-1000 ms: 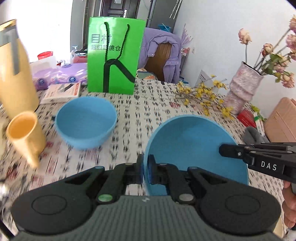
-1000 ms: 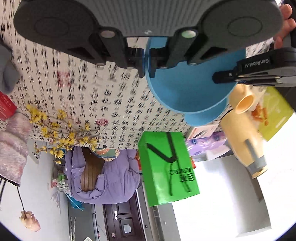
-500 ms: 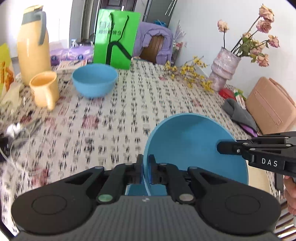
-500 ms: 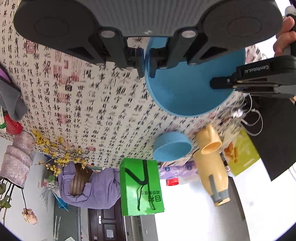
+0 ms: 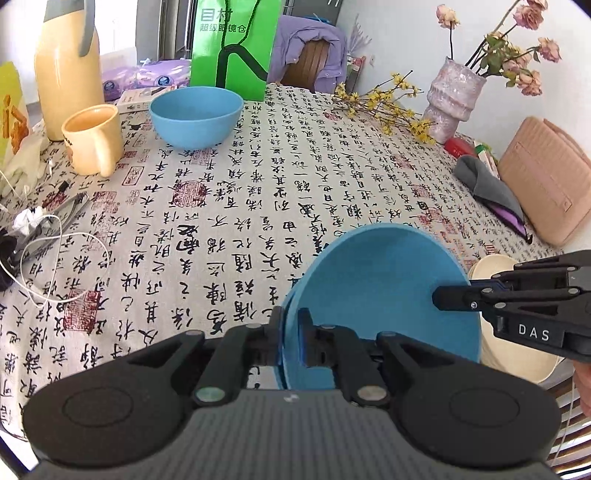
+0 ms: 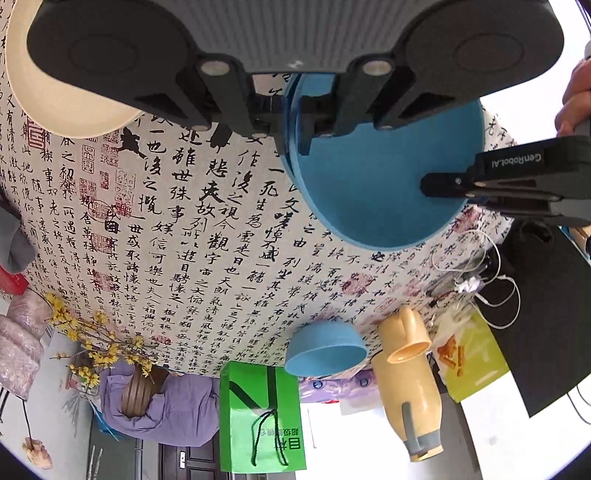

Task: Organize plates and bowls
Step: 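Carry the left tool's bowl toward the placed bowls while the right tool carries its bowl, then lower the left tool's bowl into a placed bowl and open it while the right tool does likewise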

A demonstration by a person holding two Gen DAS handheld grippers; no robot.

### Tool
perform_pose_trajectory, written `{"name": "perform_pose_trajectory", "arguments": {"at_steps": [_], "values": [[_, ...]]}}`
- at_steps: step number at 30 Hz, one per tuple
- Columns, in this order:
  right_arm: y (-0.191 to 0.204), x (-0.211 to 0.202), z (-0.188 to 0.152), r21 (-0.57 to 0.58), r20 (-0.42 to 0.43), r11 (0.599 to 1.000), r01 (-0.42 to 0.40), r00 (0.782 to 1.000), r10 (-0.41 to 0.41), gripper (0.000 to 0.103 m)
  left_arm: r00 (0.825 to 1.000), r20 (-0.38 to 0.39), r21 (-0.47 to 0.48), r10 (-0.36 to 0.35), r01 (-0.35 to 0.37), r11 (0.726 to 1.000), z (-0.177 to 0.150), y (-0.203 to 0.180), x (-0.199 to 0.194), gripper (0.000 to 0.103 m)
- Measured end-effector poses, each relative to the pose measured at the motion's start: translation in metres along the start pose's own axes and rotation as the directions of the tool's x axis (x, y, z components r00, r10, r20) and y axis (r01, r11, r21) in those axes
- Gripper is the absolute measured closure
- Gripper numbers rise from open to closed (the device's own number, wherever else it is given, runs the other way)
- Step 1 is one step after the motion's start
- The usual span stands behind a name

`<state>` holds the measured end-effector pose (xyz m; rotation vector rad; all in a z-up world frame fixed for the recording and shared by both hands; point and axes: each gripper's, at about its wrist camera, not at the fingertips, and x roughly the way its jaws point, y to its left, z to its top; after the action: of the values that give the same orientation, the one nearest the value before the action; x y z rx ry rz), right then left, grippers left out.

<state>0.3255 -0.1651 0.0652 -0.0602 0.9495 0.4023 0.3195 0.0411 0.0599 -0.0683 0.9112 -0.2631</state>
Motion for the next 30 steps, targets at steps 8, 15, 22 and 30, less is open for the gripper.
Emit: {"name": "perform_pose_trajectory", "arguments": {"at_steps": [8, 15, 22, 30], "values": [[-0.001, 0.004, 0.006, -0.029, 0.004, 0.999, 0.015, 1.0, -0.015, 0.085, 0.999, 0.037, 0.064, 0.021, -0.023, 0.998, 0.0, -0.005, -0.002, 0.067], [-0.004, -0.008, 0.004, -0.05, 0.067, 0.998, 0.023, 0.998, -0.02, 0.077, 0.99, 0.13, 0.108, 0.055, -0.069, 0.992, -0.008, -0.009, -0.019, 0.051], [0.001, -0.047, -0.033, -0.076, 0.266, 0.997, 0.023, 0.964, -0.002, 0.052, 0.95, 0.304, 0.053, 0.076, -0.096, 0.994, -0.051, -0.012, -0.052, 0.021], [0.028, -0.075, -0.116, -0.085, 0.5, 0.987, 0.137, 0.863, -0.077, 0.013, 0.829, 0.5, -0.09, 0.251, -0.239, 0.967, -0.138, -0.02, -0.091, 0.004]]}}
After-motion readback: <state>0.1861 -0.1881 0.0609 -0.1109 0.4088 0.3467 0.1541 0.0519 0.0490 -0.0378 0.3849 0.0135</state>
